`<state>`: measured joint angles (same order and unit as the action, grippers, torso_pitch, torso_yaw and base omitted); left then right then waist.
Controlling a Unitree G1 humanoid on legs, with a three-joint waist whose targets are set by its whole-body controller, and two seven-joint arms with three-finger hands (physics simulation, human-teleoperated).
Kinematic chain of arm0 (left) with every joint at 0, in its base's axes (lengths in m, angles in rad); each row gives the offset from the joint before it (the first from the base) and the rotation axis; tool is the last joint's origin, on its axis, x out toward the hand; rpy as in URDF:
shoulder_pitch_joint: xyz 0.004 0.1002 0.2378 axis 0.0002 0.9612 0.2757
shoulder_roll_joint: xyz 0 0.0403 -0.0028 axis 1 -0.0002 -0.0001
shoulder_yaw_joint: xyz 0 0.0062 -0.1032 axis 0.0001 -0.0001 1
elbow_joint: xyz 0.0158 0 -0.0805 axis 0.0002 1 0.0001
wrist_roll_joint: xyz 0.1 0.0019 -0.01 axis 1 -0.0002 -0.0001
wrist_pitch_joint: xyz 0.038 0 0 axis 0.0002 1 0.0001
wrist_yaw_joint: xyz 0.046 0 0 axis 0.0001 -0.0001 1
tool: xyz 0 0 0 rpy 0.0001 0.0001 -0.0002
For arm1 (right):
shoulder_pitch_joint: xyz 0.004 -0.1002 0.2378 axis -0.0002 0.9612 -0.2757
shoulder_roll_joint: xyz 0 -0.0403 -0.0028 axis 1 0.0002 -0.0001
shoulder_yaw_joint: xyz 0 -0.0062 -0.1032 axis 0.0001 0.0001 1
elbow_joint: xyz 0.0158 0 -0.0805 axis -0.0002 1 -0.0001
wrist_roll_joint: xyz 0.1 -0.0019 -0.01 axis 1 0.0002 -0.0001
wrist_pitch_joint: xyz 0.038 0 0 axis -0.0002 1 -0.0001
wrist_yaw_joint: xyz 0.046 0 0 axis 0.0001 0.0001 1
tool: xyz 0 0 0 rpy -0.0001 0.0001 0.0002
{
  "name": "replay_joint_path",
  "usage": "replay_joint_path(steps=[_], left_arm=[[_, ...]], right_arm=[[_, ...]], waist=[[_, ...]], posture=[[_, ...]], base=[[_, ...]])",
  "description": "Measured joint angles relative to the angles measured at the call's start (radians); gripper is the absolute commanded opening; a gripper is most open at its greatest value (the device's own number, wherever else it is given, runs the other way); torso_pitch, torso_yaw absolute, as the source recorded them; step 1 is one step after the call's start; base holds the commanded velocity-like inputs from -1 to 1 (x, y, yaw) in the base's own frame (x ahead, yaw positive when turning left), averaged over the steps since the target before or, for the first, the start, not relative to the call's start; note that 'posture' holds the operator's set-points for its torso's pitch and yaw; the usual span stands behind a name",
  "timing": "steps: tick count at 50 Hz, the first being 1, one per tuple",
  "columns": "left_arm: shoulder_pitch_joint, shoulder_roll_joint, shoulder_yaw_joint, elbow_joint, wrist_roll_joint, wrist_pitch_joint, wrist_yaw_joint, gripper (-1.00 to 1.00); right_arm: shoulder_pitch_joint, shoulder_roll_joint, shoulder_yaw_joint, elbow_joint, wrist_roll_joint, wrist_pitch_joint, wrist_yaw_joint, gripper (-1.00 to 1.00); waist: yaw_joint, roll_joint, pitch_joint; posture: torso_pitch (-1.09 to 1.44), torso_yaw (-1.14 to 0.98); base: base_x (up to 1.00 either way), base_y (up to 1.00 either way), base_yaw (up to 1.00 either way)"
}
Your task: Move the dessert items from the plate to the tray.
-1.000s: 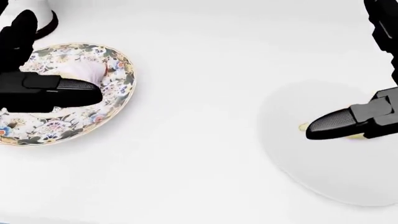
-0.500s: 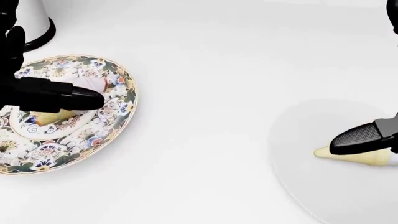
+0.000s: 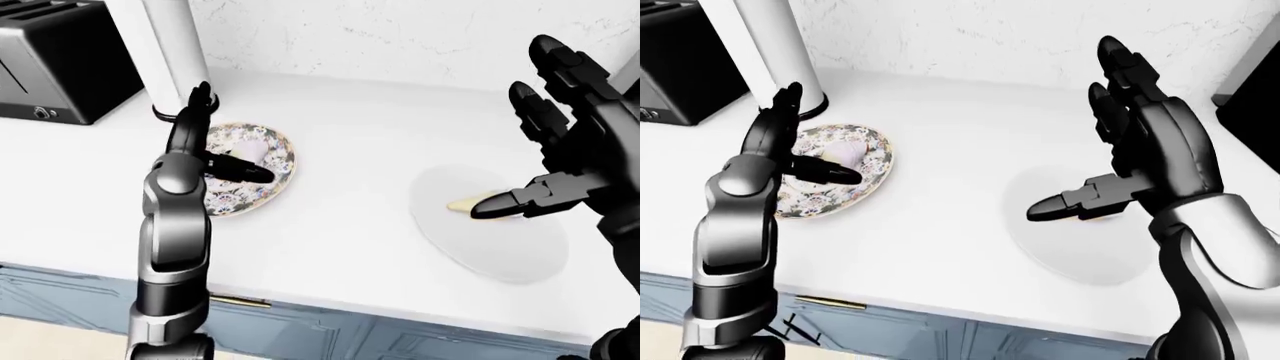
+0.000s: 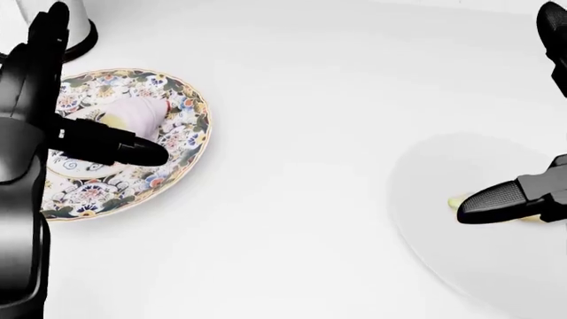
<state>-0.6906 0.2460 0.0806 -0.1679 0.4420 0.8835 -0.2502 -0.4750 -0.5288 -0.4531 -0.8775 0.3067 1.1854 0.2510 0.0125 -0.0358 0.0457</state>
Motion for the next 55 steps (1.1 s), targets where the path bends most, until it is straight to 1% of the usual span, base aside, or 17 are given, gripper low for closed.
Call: replay_joint_path(steps=[3, 7, 11, 18, 22, 23, 25, 27, 30, 32, 34, 36, 38, 41, 47, 51, 55], left_arm=[[-0.007, -0.011, -0.007, 0.029, 0.015, -0.023, 0.0, 0.68], [-0.024, -0.02, -0.01, 0.087, 0.026, -0.049, 0.005, 0.62], [-0.035, -0.026, -0.017, 0.129, 0.037, -0.072, 0.012, 0.46], [-0.054, -0.022, -0.013, 0.22, 0.058, -0.129, 0.031, 0.43], [-0.064, -0.014, -0.006, 0.28, 0.063, -0.176, 0.058, 0.36], [-0.064, -0.013, -0.006, 0.286, 0.065, -0.184, 0.063, 0.3], [-0.061, -0.011, -0.006, 0.289, 0.074, -0.195, 0.071, 0.04], [-0.059, -0.008, -0.005, 0.286, 0.085, -0.201, 0.078, -0.11], [-0.057, -0.005, 0.003, 0.285, 0.091, -0.215, 0.084, -0.4], [-0.056, -0.004, 0.005, 0.28, 0.092, -0.215, 0.082, -0.54], [-0.056, -0.005, 0.003, 0.268, 0.095, -0.204, 0.074, -0.76], [-0.057, -0.006, -0.001, 0.255, 0.096, -0.191, 0.064, -0.87], [-0.06, -0.006, 0.0, 0.24, 0.093, -0.176, 0.051, -1.0], [-0.074, 0.003, 0.007, 0.204, 0.082, -0.144, 0.028, -1.0], [-0.1, 0.047, 0.033, 0.044, 0.074, -0.055, -0.03, -1.0], [-0.079, 0.065, 0.036, -0.099, 0.076, 0.008, -0.087, -1.0], [-0.054, 0.075, 0.03, -0.203, 0.084, 0.066, -0.149, -1.0]], right_arm=[[0.005, 0.008, 0.009, 0.008, -0.015, -0.011, 0.005, 1.0], [0.009, 0.018, 0.018, 0.01, -0.032, -0.019, 0.013, 1.0], [0.012, 0.027, 0.026, 0.019, -0.051, -0.029, 0.02, 1.0], [0.012, 0.037, 0.03, 0.018, -0.073, -0.033, 0.033, 1.0], [0.012, 0.043, 0.033, 0.018, -0.084, -0.033, 0.04, 1.0], [0.013, 0.044, 0.033, 0.017, -0.086, -0.034, 0.041, 1.0], [0.015, 0.045, 0.033, 0.018, -0.09, -0.037, 0.045, 1.0], [0.015, 0.046, 0.031, 0.02, -0.093, -0.039, 0.048, 1.0], [0.015, 0.044, 0.023, 0.017, -0.095, -0.034, 0.053, 1.0], [0.011, 0.042, 0.02, 0.015, -0.095, -0.03, 0.054, 1.0], [0.008, 0.04, 0.018, 0.012, -0.095, -0.027, 0.054, 1.0], [0.003, 0.036, 0.016, 0.01, -0.093, -0.021, 0.057, 1.0], [-0.012, 0.024, 0.008, 0.006, -0.085, -0.004, 0.061, 1.0], [-0.033, -0.005, -0.016, -0.004, -0.068, 0.024, 0.07, 1.0], [-0.048, -0.073, -0.074, -0.026, -0.03, 0.078, 0.098, 1.0], [-0.029, -0.16, -0.111, -0.045, 0.002, 0.125, 0.159, 1.0], [-0.007, -0.266, -0.125, -0.056, 0.003, 0.166, 0.256, 1.0]], waist=[[0.0, 0.001, -0.001], [0.0, 0.001, -0.002], [-0.001, 0.002, -0.003], [-0.003, 0.004, -0.008], [-0.004, 0.005, -0.012], [-0.004, 0.006, -0.012], [-0.005, 0.006, -0.013], [-0.005, 0.007, -0.014], [-0.004, 0.009, -0.016], [-0.004, 0.009, -0.017], [-0.004, 0.009, -0.016], [-0.004, 0.008, -0.015], [-0.005, 0.008, -0.012], [-0.005, 0.005, -0.007], [-0.006, 0.002, -0.005], [-0.004, 0.004, -0.004], [-0.004, 0.002, 0.002]], posture=[[0.0, 0.0], [0.0, 0.0], [0.0, 0.0], [0.0, 0.0], [0.0, 0.0], [0.0, 0.0], [0.0, 0.0], [0.0, 0.0], [0.0, 0.0], [0.0, 0.0], [0.0, 0.0], [0.0, 0.0], [0.0, 0.0], [0.0, 0.0], [0.0, 0.0], [0.0, 0.0], [0.0, 0.0]], base=[[0.0, 0.0, 0.0], [0.0, 0.0, 0.0], [0.0, 0.0, 0.0], [0.0, 0.0, 0.0], [0.0, 0.0, 0.0], [0.0, 0.0, 0.0], [0.0, 0.0, 0.0], [0.0, 0.0, 0.0], [0.0, 0.0, 0.0], [0.0, 0.0, 0.0], [0.0, 0.0, 0.0], [0.0, 0.0, 0.0], [0.0, 0.0, 0.0], [0.0, 0.0, 0.0], [0.0, 0.0, 0.0], [0.0, 0.0, 0.0], [0.0, 0.0, 0.0]])
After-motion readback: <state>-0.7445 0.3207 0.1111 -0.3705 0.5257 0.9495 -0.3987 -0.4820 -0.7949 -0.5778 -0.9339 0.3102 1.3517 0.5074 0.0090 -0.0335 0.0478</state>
